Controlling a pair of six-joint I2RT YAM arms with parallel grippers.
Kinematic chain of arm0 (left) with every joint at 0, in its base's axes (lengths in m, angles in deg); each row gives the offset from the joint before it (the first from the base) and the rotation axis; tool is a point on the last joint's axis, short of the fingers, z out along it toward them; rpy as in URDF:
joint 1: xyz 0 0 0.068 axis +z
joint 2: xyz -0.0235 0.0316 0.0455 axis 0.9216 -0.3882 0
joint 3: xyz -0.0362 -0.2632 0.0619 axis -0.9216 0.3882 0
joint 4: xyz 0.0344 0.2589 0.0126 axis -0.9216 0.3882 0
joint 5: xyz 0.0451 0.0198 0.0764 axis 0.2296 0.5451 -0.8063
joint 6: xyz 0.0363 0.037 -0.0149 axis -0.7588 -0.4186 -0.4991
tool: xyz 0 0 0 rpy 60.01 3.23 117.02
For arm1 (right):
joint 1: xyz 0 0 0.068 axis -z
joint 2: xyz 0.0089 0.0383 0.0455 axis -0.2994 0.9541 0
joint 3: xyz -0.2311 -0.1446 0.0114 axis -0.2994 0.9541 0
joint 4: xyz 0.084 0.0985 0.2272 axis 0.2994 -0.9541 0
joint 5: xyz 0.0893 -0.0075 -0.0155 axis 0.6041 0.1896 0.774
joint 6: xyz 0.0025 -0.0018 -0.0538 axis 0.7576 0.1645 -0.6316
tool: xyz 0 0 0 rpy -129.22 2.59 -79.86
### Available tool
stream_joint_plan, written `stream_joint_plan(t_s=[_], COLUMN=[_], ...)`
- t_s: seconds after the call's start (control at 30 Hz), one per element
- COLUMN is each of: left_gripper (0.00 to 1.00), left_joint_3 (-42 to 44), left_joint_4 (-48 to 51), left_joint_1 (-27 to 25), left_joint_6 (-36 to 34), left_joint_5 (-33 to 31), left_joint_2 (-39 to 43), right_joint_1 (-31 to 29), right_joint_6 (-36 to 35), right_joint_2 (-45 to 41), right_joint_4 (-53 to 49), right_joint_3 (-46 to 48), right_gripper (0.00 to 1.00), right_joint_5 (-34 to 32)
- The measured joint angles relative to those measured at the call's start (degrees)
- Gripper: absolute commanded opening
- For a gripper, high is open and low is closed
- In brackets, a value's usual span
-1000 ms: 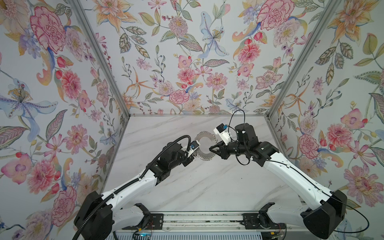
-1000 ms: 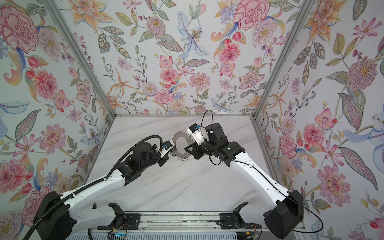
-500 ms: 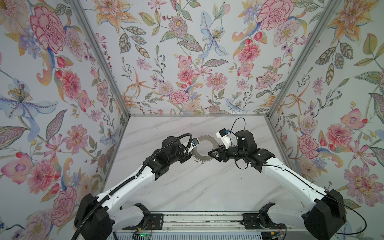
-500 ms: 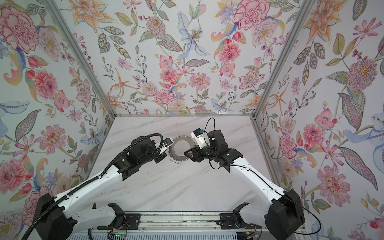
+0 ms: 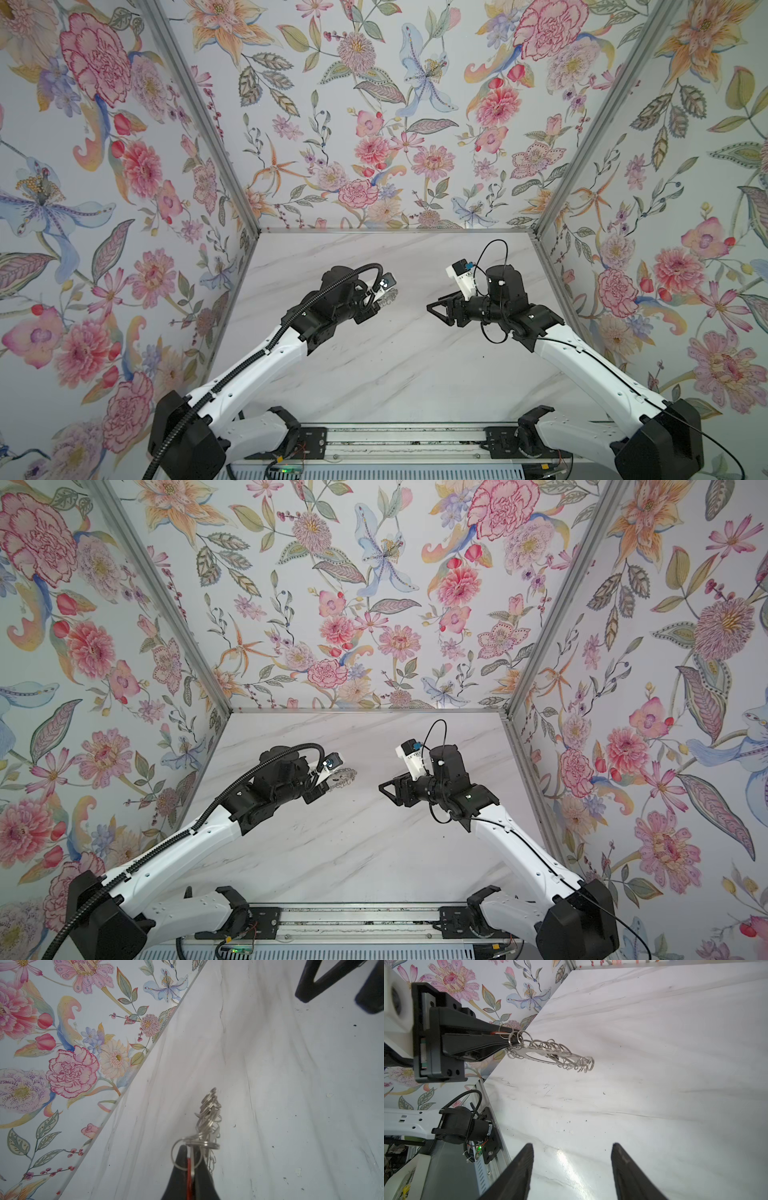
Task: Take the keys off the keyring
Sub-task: 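Open the right gripper to release the plate, leaving it hanging from the keys, then move the right gripper down to the hanging plate and grasp its edge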
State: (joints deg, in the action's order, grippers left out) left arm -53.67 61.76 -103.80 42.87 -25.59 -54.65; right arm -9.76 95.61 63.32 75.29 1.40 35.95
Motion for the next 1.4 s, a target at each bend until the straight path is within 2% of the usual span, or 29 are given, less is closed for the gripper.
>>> stream_joint_plan(t_s=[0.23,0.47,0.7,1.13,1.4], left_gripper=[0.00,0.00,0.00,0.00,0.00], left_joint_3=[-1.79,-2.19,-2.97,-5.27,-9.38], left_joint_4=[2.62,3.43,3.80,5.68,7.80], left_joint_1=[0.00,0.17,0.26,0.26,0.26], left_joint_6=[-0.26,-0.24,-1.22,-4.87,-5.84], left_joint_5=[0.39,2.19,3.87,8.04,9.44], left_joint_2=[-0.02,-0.02,-0.02,1.16,1.03], right_joint_1=[-2.80,-8.46,-12.98,-14.64,-14.78], right_joint_6=[0.09,0.39,-4.37,-12.83,-15.41], right_joint_2=[0.04,1.60,3.80,9.14,10.95], right_joint_4=[4.26,17.75,28.83,39.26,42.60], right_joint_3=[0.00,0.87,2.80,4.50,4.35], right_gripper=[0.57,0.44,0.35,0.19,0.18], right_joint_5=[0.68,0.83,-0.07,-5.09,-5.90])
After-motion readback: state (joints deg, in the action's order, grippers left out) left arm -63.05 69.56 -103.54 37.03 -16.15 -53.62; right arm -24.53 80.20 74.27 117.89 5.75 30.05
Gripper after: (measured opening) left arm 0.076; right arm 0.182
